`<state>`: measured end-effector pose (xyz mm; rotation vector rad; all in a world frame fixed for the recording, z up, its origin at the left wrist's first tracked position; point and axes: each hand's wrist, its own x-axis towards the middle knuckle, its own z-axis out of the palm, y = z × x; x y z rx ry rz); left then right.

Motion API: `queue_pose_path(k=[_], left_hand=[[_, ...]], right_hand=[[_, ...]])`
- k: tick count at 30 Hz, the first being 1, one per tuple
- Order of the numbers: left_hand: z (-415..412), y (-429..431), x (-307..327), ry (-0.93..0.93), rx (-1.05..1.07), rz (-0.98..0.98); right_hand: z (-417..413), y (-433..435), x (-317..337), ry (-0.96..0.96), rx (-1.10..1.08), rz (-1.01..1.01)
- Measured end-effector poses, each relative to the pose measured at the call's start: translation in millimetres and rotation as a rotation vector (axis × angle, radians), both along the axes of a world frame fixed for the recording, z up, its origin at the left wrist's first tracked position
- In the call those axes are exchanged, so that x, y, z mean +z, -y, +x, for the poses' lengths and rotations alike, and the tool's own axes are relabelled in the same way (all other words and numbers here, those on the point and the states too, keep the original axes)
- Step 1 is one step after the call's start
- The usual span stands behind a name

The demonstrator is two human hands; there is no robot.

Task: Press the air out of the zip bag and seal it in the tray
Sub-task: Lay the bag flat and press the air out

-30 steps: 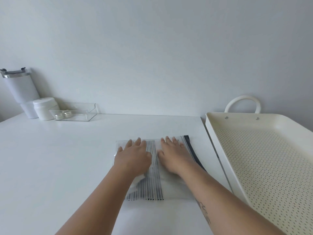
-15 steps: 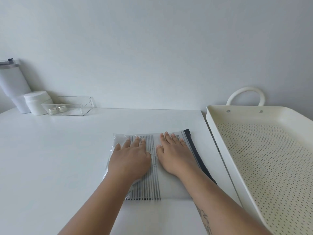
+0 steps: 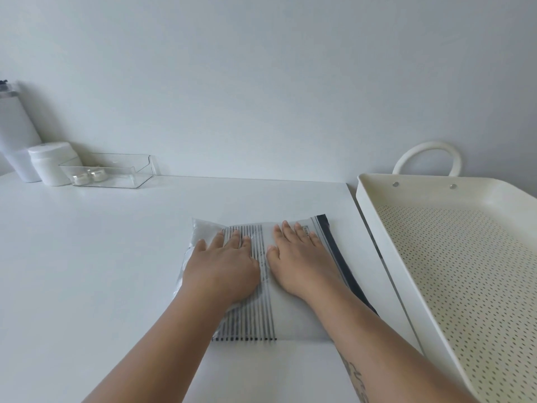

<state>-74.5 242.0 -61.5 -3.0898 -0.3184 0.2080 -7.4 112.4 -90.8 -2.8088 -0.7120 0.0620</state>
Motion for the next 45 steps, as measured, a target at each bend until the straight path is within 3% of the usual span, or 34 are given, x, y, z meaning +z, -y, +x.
queue_pose_path(k=[8,11,15,17,19,22,28,34,39,42,45], left_hand=[[2.8,-2.7,-3.3,0.000,0.015,-0.039],[5.2,-5.5,4.8,-0.021,0.046,-0.140],[6.7,-12.1,23.4,0.134,0.141,-0.561],[0.0,-12.1,30.8,0.269,0.118,-0.570],[-14.2,-8.8,31.8,0.343,0.076,-0.417],[-39.7,-0.9,18.6,0.302,0.044,-0.297],[-65.0,13.4,0.2,0.261,0.034,-0.116],[-65.2,18.4,-9.5,0.283,0.008,0.047],[-62.0,17.8,-11.0,0.269,0.005,0.051],[-60.3,15.0,-2.7,0.170,0.000,-0.002],[-48.9,10.5,22.5,0.012,0.078,-0.199]], right_hand=[[-2.2,-0.1,-1.9,0.007,-0.008,0.026],[-0.3,0.4,6.8,-0.058,0.005,0.081],[-3.6,7.7,42.5,-0.252,-0.088,0.655],[-10.6,11.1,56.0,-0.208,-0.113,0.775],[-25.3,12.4,59.9,-0.187,-0.043,0.666],[-51.6,11.1,45.4,-0.145,0.115,0.398],[-72.4,15.1,14.6,-0.063,0.105,0.065],[-74.2,16.1,2.7,0.023,0.096,0.020],[-73.7,17.8,2.5,0.028,0.099,0.023],[-70.6,16.6,9.6,-0.045,0.118,-0.007],[-56.4,16.6,29.6,-0.153,0.142,0.002]])
